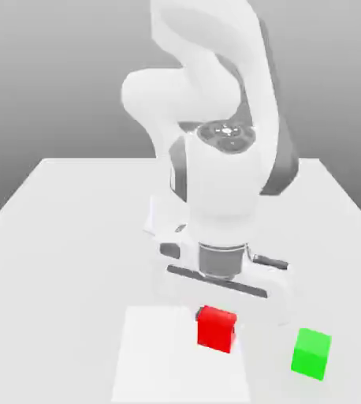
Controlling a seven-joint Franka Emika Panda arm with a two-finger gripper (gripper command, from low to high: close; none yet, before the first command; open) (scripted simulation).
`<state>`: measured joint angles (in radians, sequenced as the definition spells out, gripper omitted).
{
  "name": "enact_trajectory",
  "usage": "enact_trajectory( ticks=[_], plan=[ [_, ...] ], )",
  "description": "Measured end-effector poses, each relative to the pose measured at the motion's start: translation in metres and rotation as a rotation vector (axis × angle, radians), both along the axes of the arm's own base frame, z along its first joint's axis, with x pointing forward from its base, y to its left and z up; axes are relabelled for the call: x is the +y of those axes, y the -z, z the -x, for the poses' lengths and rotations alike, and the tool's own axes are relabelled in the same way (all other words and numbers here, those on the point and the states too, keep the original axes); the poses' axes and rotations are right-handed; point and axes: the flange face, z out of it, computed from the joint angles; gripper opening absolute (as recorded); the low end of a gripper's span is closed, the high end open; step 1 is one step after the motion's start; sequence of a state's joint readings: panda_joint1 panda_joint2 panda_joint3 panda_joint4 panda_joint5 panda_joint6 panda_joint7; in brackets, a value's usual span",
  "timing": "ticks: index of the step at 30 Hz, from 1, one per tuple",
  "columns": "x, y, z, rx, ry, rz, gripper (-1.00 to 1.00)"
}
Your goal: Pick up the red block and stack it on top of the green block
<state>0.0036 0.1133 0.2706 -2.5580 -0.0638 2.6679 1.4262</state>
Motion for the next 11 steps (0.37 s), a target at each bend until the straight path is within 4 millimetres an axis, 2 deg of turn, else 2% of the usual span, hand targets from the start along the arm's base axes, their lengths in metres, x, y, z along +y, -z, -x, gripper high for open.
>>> enact_trajectory(
  ticks=[2,3,7,8,11],
  plan=[
    [0.054,-0.010,0.009,0.000,-0.076,0.000,-1.00],
    [0.069,-0.007,0.011,-0.001,-0.095,0.000,-1.00],
    [0.081,0.034,0.013,-0.002,-0.110,0.001,-1.00],
    [0.082,0.042,0.014,-0.001,-0.111,0.001,1.00],
    [0.082,0.042,0.014,-0.001,-0.111,0.001,1.00]
  ],
)
